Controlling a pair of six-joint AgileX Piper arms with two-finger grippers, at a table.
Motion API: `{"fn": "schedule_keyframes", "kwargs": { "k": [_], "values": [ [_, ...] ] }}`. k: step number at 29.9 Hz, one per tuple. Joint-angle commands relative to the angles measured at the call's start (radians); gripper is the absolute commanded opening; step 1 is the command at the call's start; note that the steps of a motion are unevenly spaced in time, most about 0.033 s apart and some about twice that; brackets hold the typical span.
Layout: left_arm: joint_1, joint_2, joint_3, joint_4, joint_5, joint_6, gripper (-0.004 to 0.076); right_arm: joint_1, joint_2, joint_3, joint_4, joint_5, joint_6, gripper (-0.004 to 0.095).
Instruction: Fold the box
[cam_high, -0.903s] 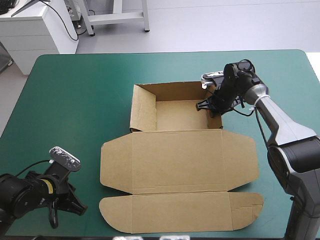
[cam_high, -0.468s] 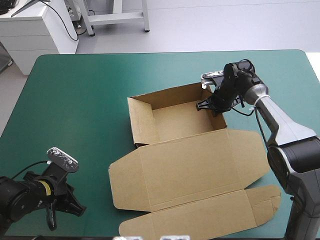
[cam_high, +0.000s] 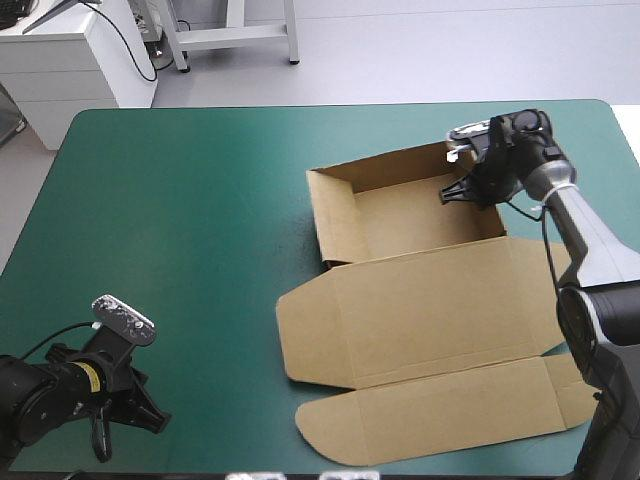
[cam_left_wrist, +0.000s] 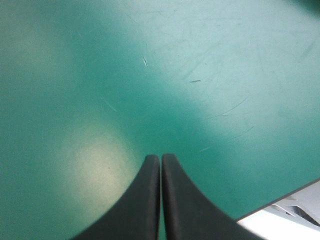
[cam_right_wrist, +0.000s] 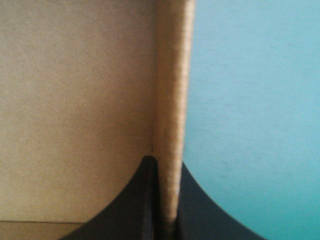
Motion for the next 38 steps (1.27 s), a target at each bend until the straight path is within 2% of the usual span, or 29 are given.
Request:
{"fn": "schedule_keyframes", "kwargs": {
  "k": [1, 8, 17, 24, 34, 36, 38],
  "values": [
    [-0.003, -0.001, -0.023, -0.001, 0.040, -0.009, -0.0008, -0.134, -0.063, -0.040, -0.074, -0.045, -0.012, -0.0020],
    [-0.003, -0.001, -0.023, 0.024, 0.040, -0.005, -0.0008, -0.369, -0.061, -0.040, -0.074, -0.064, -0.020, -0.0020],
    [-0.003, -0.001, -0.023, 0.047, 0.038, 0.004, -0.0008, -0.558, -0.061, -0.040, -0.048, -0.067, -0.020, -0.0020],
    [-0.003, -0.001, -0.023, 0.047, 0.040, 0.004, -0.0008, -0.637, -0.061, -0.040, -0.052, -0.066, -0.020, -0.0019],
    [-0.003, -0.001, -0.023, 0.047, 0.040, 0.025, -0.0008, -0.669, -0.060, -0.040, -0.084, -0.066, -0.020, -0.0009],
    [-0.003, -0.001, -0.023, 0.047, 0.040, 0.025, -0.0008, -0.671, -0.060, -0.040, -0.084, -0.073, -0.020, 0.0037],
    [-0.003, -0.001, -0.023, 0.044, 0.040, 0.025, -0.0008, -0.675, -0.060, -0.040, -0.084, -0.081, -0.010, 0.0141]
  ]
}}
